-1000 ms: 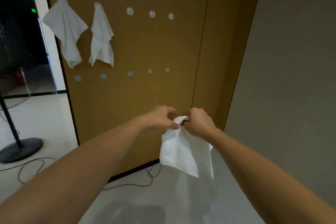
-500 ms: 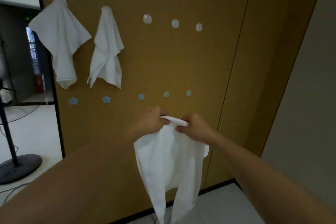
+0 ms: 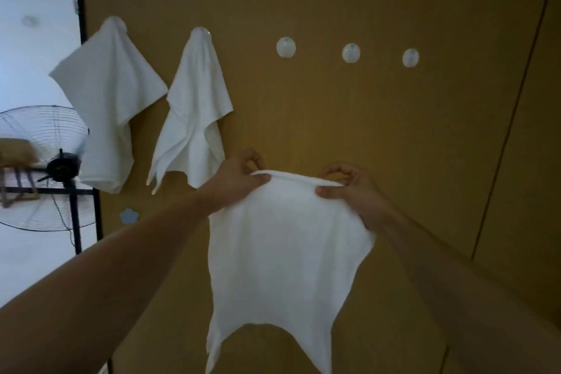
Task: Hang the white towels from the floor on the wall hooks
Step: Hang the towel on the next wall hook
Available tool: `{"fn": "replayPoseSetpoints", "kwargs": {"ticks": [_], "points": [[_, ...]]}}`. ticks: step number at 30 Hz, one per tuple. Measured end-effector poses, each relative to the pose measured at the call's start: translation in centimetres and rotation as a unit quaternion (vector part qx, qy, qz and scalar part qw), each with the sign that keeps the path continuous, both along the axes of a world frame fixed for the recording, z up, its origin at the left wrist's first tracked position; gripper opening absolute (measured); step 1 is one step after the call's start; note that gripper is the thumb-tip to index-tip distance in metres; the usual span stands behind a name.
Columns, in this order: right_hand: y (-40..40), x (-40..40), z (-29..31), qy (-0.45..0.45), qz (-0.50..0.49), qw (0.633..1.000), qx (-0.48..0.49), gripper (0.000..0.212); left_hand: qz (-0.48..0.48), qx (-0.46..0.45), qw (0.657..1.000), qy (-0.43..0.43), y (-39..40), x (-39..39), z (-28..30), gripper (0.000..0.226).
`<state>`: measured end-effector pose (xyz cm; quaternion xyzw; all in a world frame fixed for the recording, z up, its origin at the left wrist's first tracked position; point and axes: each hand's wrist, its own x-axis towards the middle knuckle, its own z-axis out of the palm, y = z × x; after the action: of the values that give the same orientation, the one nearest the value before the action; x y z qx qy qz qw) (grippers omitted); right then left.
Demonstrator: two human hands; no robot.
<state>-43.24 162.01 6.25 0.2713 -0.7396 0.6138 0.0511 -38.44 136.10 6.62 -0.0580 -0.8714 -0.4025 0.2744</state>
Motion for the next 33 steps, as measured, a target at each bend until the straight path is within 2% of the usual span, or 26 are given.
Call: {"fn": "replayPoseSetpoints", "kwargs": {"ticks": [3,8,13,16,18,21,23,29,33], "points": [[-1.1,-5.5,2.8,0.031,0.029,0.999,-0.022,0.026,0.015,0.017,0.999,0.042,-0.3,-3.4,2.9,0.017],[-3.3,-12.9,10.9,0.132,0.082,0.988,-0.026,0.016,0.044,0.080,0.987,0.133,-1.8,-8.1,10.6,0.022],[-5.7,-17.5,17.7,0.291,0.039,0.955,0.039,0.017,0.053,0.043,0.975,0.213,-3.3,-11.0,17.4,0.008],[-7.3,-19.8,21.1,0.380,-0.019,0.921,0.088,0.023,0.064,0.005,0.963,0.260,-4.0,-13.1,20.2,0.036],[-8.1,-21.2,23.0,0.396,-0.044,0.914,0.077,0.024,0.082,-0.038,0.956,0.280,-4.3,-14.9,21.8,0.040],[-9.3,-23.0,25.0,0.406,-0.092,0.906,0.075,0.024,0.166,-0.150,0.924,0.312,-4.5,-17.6,23.7,0.040],[-10.0,-23.9,25.4,0.409,-0.118,0.901,0.079,0.024,0.193,-0.179,0.906,0.331,-4.7,-19.0,24.2,0.041],[-12.0,-25.4,23.5,0.382,-0.144,0.913,0.013,0.022,0.178,-0.173,0.905,0.346,-4.7,-23.1,22.2,0.041],[-13.9,-25.6,21.0,0.374,-0.128,0.918,-0.005,0.013,0.175,-0.173,0.878,0.410,-3.6,-24.1,18.9,0.027]]}}
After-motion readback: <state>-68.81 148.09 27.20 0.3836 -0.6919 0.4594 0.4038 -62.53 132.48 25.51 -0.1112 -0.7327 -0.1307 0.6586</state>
